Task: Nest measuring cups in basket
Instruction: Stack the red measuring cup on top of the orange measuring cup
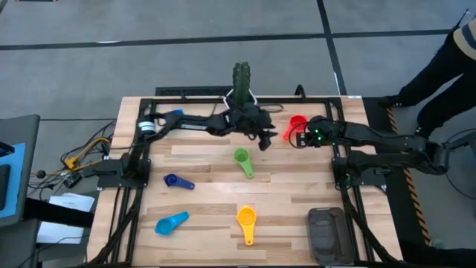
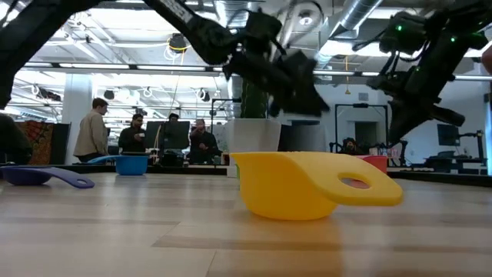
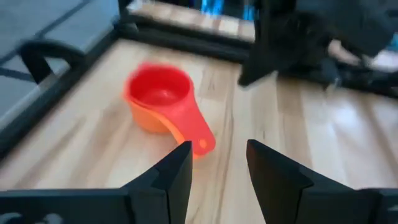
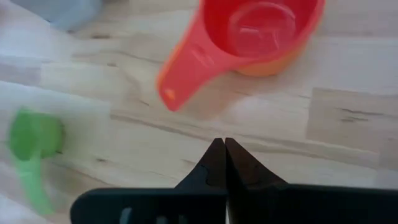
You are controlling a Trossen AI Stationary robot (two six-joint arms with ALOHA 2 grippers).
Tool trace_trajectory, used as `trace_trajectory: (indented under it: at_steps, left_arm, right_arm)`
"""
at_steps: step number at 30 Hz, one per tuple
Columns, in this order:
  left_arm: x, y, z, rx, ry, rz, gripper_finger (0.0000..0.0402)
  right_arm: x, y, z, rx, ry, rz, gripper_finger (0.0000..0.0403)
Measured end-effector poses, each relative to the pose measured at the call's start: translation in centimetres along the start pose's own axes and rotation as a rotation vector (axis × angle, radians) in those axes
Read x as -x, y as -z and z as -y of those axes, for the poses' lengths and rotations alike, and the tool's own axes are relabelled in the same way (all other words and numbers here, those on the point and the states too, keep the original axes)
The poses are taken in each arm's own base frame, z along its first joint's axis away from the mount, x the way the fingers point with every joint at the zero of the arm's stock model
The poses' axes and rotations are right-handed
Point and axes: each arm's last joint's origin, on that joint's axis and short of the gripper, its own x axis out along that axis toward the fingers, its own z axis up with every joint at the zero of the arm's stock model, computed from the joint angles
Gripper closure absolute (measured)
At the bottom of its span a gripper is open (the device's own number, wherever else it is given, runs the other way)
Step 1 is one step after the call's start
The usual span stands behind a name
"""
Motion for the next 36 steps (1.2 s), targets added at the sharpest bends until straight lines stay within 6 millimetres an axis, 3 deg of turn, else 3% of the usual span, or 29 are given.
trace_trajectory:
  at_steps: [6,15,22,36]
  left_arm:
    - [-3.5,2.6,0.3,-0.005,-0.039,-0.039,0.0260]
    - [-6.6,4.8,0.1,-0.022,-0.062,-0.064,0.0260]
    - [-6.7,5.2,-0.1,-0.081,-0.137,-0.094,0.0264]
    - [-6.7,5.2,-0.7,-0.212,-0.082,-0.109,0.0333]
  right_arm:
    - [-1.0,0.6,0.3,0.003,0.015,-0.022,0.0396]
    - [-2.2,0.5,0.2,0.005,0.052,0.018,0.0397]
    - [-4.2,0.6,-0.3,0.016,0.096,-0.017,0.0397]
    - [-6.4,0.1,-1.4,0.019,0.042,0.018,0.0399]
